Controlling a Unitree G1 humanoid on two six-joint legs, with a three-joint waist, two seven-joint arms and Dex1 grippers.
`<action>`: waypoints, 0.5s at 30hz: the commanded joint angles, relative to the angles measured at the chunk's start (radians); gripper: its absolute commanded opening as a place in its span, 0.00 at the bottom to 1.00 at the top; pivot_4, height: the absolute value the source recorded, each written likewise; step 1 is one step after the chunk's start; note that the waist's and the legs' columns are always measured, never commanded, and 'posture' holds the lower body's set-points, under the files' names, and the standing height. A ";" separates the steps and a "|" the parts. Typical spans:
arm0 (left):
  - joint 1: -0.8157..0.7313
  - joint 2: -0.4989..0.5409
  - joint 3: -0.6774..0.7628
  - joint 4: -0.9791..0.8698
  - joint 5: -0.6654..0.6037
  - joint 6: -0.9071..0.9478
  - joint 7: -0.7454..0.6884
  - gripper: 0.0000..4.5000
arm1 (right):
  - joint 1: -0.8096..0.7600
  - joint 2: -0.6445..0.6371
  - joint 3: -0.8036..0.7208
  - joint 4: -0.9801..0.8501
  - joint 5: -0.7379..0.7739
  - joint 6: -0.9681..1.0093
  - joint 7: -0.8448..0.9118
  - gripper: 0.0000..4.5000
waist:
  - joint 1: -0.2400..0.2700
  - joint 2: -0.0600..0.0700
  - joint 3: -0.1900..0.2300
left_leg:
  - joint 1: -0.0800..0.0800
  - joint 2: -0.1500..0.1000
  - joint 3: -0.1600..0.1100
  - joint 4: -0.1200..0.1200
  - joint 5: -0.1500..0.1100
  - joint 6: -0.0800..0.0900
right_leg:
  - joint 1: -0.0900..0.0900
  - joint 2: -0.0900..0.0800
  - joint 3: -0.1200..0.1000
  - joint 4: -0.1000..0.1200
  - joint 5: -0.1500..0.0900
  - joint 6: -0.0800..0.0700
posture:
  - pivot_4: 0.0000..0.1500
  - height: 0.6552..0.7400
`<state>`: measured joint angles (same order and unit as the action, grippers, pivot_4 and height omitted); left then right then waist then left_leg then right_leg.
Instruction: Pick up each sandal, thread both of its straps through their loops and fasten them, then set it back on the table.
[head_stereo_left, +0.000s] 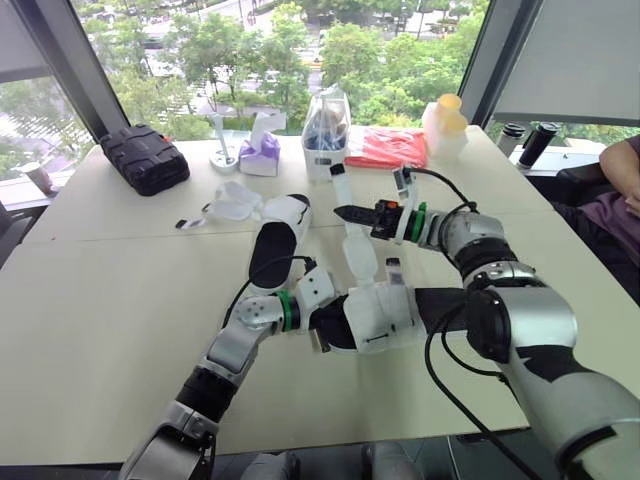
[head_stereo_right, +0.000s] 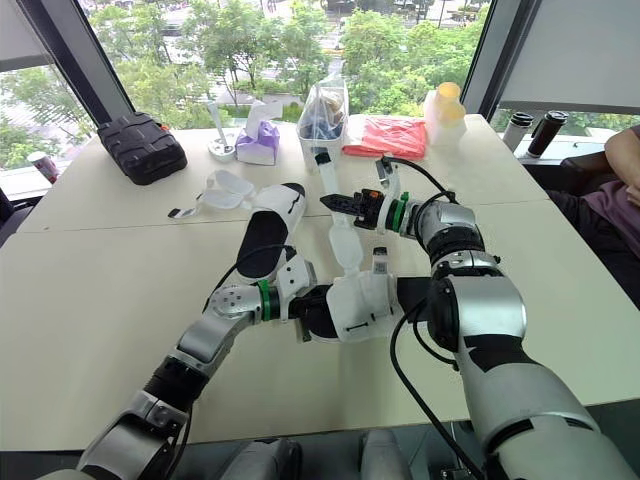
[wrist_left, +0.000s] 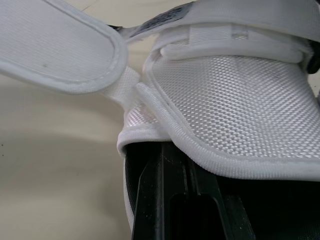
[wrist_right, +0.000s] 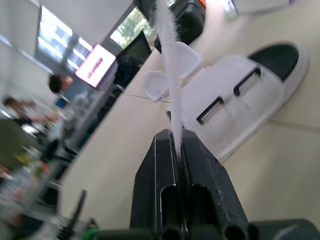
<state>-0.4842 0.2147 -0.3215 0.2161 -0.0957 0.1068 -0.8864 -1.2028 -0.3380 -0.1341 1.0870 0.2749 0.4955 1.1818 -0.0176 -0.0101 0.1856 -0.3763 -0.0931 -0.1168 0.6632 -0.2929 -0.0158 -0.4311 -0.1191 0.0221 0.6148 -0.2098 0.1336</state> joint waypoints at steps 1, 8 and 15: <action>-0.001 0.004 -0.010 0.013 0.010 -0.002 -0.008 0.00 | 0.082 -0.029 0.017 -0.258 -0.004 -0.179 0.042 0.01 | 0.001 0.000 0.000 | 0.000 0.000 0.000 0.000 0.000 -0.001 | 0.000 0.000 0.000 0.000 0.000 0.000 | 1.00 1.00; -0.094 0.009 0.018 0.153 0.025 -0.076 0.003 0.00 | 0.398 -0.126 0.104 -0.773 -0.023 -0.355 0.079 0.01 | 0.003 0.000 0.000 | 0.000 0.000 0.001 0.001 0.003 -0.005 | 0.000 0.000 0.000 0.000 0.001 0.001 | 1.00 1.00; -0.152 0.007 0.020 0.255 0.033 -0.141 -0.019 0.00 | 0.592 -0.200 0.153 -1.091 -0.012 -0.449 0.102 0.01 | 0.005 0.000 0.000 | 0.002 0.001 0.000 0.000 0.002 -0.002 | 0.002 0.001 0.000 0.000 0.001 0.001 | 1.00 1.00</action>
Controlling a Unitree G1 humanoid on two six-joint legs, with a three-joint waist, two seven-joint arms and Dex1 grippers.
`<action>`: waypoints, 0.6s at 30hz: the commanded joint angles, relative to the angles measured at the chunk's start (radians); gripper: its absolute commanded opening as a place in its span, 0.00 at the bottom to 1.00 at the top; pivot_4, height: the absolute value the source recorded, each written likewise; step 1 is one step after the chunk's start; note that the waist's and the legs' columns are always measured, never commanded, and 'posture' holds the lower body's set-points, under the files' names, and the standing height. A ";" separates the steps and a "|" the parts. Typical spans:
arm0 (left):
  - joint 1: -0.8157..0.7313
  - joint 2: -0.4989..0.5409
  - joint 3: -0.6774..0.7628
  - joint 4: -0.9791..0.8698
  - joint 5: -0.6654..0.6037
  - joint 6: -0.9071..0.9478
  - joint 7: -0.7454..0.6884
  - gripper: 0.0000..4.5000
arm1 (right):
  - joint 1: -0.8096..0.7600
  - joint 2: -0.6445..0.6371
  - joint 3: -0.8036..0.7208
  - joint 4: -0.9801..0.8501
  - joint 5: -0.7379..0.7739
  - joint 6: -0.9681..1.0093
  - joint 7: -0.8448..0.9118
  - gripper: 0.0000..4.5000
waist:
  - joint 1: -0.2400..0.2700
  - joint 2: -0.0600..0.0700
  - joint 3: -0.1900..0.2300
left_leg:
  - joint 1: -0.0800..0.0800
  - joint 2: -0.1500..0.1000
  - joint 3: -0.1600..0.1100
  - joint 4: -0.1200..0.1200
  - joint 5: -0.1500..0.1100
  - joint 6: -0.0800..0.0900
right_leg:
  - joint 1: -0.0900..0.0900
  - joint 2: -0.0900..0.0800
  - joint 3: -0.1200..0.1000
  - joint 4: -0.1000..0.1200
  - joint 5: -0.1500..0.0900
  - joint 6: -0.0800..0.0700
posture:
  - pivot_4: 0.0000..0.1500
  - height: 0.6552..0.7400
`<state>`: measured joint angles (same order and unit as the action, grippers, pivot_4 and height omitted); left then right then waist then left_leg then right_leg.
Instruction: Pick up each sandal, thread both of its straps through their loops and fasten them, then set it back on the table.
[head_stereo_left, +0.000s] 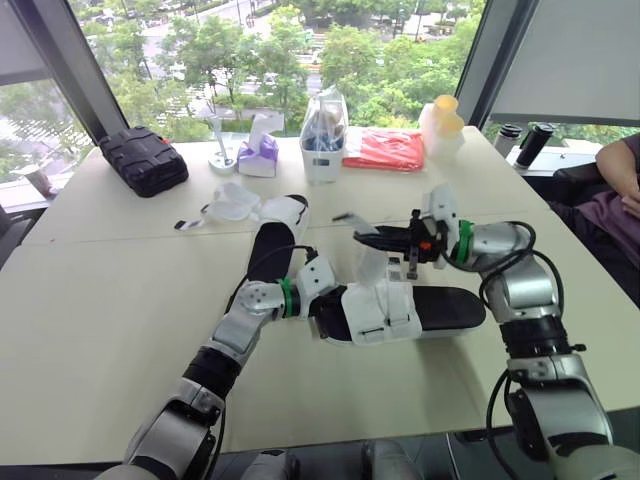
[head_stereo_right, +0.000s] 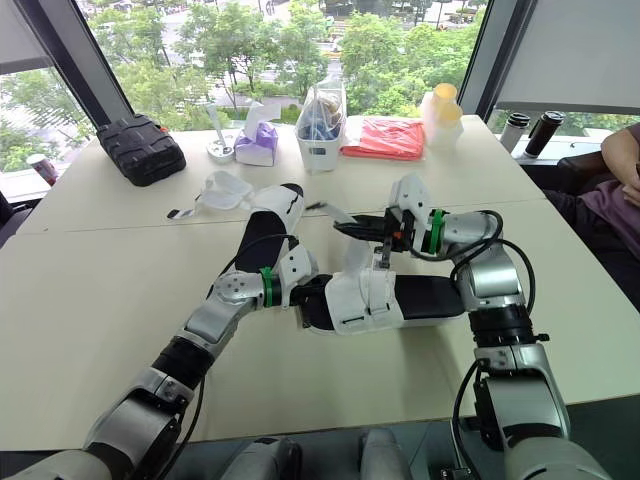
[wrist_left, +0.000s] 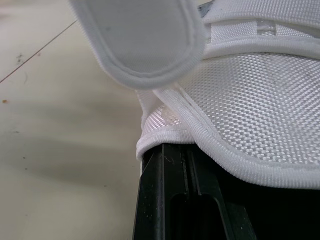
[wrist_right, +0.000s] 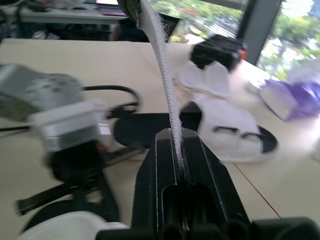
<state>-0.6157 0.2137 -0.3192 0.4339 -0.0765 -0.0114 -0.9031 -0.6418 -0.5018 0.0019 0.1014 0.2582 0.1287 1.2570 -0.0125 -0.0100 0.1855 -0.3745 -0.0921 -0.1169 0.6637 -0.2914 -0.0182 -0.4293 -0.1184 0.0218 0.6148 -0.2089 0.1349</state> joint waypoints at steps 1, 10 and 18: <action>-0.031 0.007 0.016 0.057 0.018 -0.036 -0.006 0.00 | 0.070 -0.059 0.037 -0.128 -0.030 -0.199 0.054 0.01 | 0.002 0.000 0.000 | 0.000 0.000 0.000 0.000 0.000 0.000 | 0.000 0.000 0.000 0.000 0.000 0.000 | 1.00 1.00; -0.086 -0.006 0.021 0.154 0.019 -0.089 -0.021 0.00 | 0.131 -0.149 0.142 -0.103 -0.151 -0.833 0.092 0.51 | 0.000 -0.001 0.000 | 0.002 0.000 0.001 0.000 0.000 0.000 | 0.002 0.000 0.000 0.000 0.000 0.000 | 1.00 1.00; -0.074 -0.010 0.023 0.150 0.013 -0.097 -0.039 0.00 | 0.433 -0.299 0.063 -0.269 -0.231 -0.762 -0.064 0.95 | 0.012 -0.001 0.000 | 0.001 0.000 0.001 0.000 0.000 0.000 | 0.002 0.000 0.000 -0.001 0.000 0.000 | 1.00 1.00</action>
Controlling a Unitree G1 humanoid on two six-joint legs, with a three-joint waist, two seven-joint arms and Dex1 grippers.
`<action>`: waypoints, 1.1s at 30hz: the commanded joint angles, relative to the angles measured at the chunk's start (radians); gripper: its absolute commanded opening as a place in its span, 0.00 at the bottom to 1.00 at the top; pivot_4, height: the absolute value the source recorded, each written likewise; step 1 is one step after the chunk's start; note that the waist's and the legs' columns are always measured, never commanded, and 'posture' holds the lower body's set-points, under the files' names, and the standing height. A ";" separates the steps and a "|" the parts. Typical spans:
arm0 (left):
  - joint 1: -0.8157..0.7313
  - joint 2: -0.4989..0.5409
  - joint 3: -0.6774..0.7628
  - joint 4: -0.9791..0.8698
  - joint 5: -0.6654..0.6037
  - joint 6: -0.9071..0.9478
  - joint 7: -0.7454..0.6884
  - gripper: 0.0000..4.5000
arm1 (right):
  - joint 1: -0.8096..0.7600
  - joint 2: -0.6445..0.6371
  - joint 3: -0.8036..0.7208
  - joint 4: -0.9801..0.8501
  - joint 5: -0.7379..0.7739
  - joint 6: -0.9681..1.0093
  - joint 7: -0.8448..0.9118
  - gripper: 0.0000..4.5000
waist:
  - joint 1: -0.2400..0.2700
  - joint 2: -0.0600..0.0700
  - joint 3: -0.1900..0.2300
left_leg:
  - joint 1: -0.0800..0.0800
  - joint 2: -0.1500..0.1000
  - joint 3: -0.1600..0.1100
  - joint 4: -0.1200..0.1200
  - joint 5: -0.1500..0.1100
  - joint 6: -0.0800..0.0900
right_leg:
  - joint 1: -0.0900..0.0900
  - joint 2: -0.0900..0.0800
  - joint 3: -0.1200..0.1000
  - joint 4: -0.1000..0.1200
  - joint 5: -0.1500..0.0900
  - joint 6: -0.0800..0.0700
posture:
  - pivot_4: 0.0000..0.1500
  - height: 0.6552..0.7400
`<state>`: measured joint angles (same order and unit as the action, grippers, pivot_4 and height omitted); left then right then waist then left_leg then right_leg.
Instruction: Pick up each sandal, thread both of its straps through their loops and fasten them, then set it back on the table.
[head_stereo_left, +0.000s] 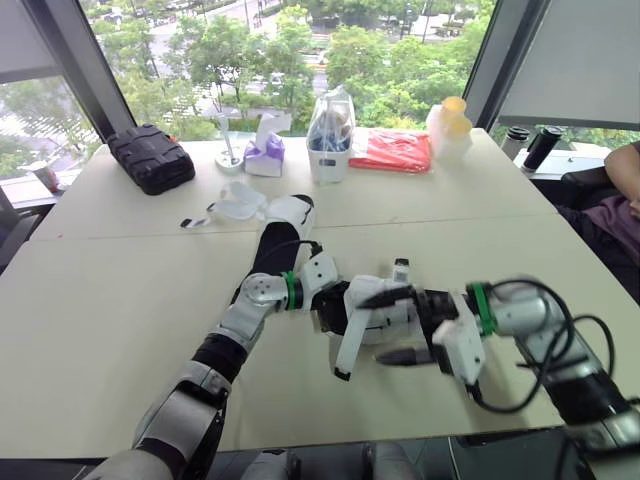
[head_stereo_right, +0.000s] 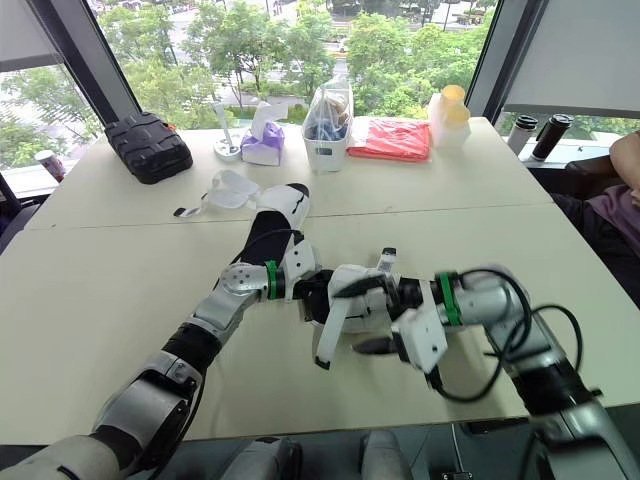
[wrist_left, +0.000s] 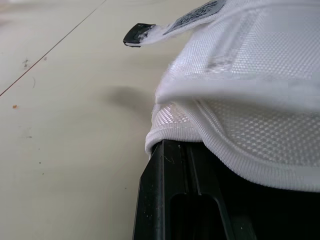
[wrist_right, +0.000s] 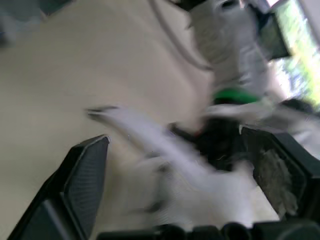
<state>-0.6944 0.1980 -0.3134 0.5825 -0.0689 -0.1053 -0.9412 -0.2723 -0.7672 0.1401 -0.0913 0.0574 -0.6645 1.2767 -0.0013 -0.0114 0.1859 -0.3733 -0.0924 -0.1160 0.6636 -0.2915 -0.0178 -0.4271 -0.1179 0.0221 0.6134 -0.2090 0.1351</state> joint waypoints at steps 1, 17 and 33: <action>0.007 0.005 0.019 -0.001 0.006 -0.002 -0.002 0.00 | 0.119 -0.037 -0.115 -0.087 -0.045 0.062 -0.129 0.95 | 0.001 0.000 0.000 | 0.000 0.000 0.000 0.000 0.000 0.001 | 0.000 0.000 0.000 0.000 0.000 0.000 | 1.00 1.00; 0.033 -0.012 0.002 -0.061 0.015 0.033 -0.052 0.00 | 0.623 0.090 -0.226 -0.760 0.731 1.347 -0.707 0.95 | 0.017 -0.001 -0.001 | 0.000 0.001 -0.001 0.000 -0.001 0.002 | 0.002 0.000 0.000 -0.002 0.000 0.000 | 1.00 1.00; 0.037 -0.023 -0.002 -0.059 0.040 0.029 -0.043 0.00 | 0.395 0.215 -0.220 -0.409 1.156 1.667 -0.814 0.95 | 0.015 -0.002 -0.001 | 0.000 0.001 -0.002 0.001 -0.001 0.003 | 0.002 0.000 -0.001 -0.002 0.000 0.000 | 1.00 1.00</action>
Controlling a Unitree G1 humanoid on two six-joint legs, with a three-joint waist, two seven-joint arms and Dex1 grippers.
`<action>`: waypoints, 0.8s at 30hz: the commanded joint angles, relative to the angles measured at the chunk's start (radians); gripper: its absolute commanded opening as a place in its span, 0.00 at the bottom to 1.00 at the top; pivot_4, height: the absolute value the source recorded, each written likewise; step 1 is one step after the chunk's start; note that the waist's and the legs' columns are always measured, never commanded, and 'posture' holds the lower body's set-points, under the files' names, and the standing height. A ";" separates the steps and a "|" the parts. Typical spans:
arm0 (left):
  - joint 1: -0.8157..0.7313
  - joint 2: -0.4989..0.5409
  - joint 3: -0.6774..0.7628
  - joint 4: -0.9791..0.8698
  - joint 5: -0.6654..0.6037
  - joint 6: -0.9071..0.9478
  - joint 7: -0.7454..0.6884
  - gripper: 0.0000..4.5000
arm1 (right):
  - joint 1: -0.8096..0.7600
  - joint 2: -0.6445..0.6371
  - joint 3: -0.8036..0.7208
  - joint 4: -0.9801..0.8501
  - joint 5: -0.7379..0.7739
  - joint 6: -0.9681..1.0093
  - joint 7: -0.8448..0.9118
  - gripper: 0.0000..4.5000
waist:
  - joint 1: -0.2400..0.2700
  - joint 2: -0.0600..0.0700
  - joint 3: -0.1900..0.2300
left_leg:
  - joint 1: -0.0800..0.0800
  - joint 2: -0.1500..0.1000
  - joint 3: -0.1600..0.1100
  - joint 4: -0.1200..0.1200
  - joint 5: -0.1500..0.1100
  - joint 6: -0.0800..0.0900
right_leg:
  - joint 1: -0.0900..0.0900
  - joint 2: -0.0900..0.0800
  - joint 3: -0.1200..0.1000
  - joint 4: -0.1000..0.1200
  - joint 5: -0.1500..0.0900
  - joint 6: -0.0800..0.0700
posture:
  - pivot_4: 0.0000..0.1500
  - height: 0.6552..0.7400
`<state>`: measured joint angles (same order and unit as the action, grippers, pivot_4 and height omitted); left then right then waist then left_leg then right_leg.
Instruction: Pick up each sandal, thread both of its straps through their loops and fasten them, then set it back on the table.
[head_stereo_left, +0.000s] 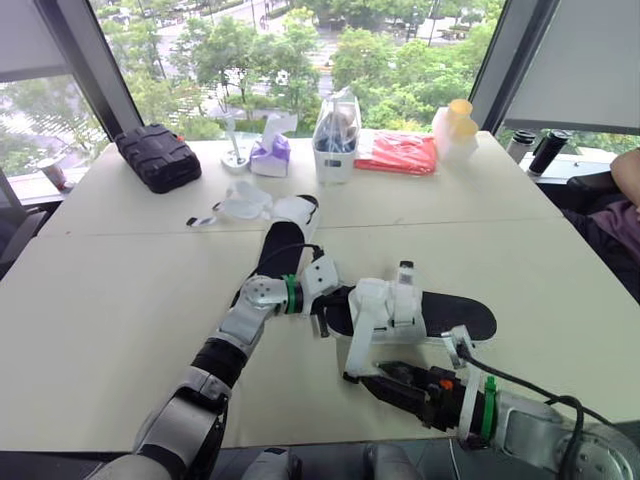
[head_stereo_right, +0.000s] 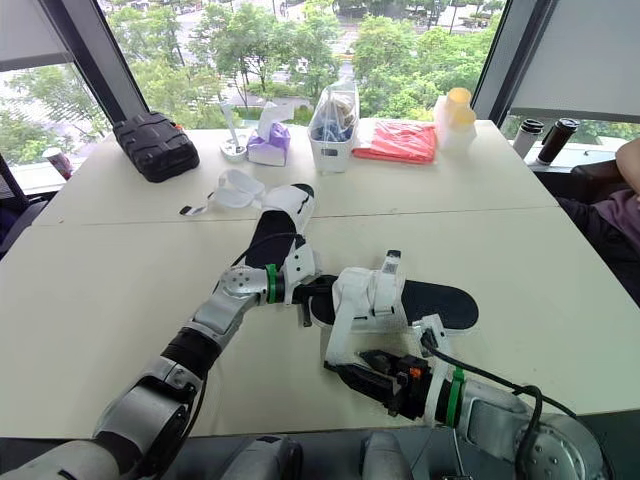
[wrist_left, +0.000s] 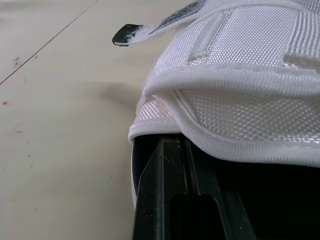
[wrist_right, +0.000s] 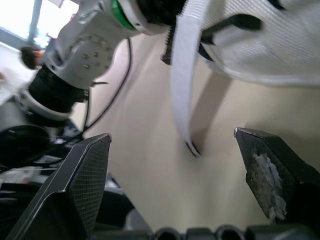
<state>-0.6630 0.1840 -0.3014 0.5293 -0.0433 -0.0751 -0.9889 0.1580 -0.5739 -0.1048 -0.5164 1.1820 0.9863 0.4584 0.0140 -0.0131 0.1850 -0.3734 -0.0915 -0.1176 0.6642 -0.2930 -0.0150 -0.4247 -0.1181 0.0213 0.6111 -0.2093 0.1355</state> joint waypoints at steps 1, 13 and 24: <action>0.005 -0.010 -0.013 -0.007 0.015 -0.001 0.006 0.00 | -0.047 0.025 0.032 0.023 0.026 0.020 0.005 0.95 | 0.001 0.000 0.000 | 0.000 0.000 0.000 0.000 0.000 0.000 | 0.000 0.000 0.000 0.000 0.000 0.000 | 1.00 1.00; 0.025 -0.014 -0.013 -0.021 0.023 0.003 0.019 0.00 | -0.203 0.127 0.089 0.129 -0.038 0.029 -0.033 0.31 | 0.000 0.000 0.000 | 0.000 0.000 0.000 0.000 0.000 0.000 | 0.000 0.000 0.000 0.001 0.000 0.000 | 1.00 1.00; 0.027 -0.017 -0.012 -0.019 0.022 0.000 0.030 0.00 | -0.271 -0.098 0.148 0.013 -0.086 0.095 0.179 0.01 | -0.001 0.001 0.000 | 0.000 0.000 0.000 0.000 0.000 0.000 | 0.000 0.000 0.000 0.001 0.000 0.000 | 1.00 1.00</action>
<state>-0.6436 0.1745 -0.2999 0.5097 -0.0316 -0.0755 -0.9580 -0.0732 -0.6125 0.0274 -0.4253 1.0988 1.0648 0.5305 0.0130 -0.0125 0.1846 -0.3734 -0.0920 -0.1174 0.6645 -0.2930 -0.0150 -0.4250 -0.1182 0.0211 0.6118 -0.2092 0.1356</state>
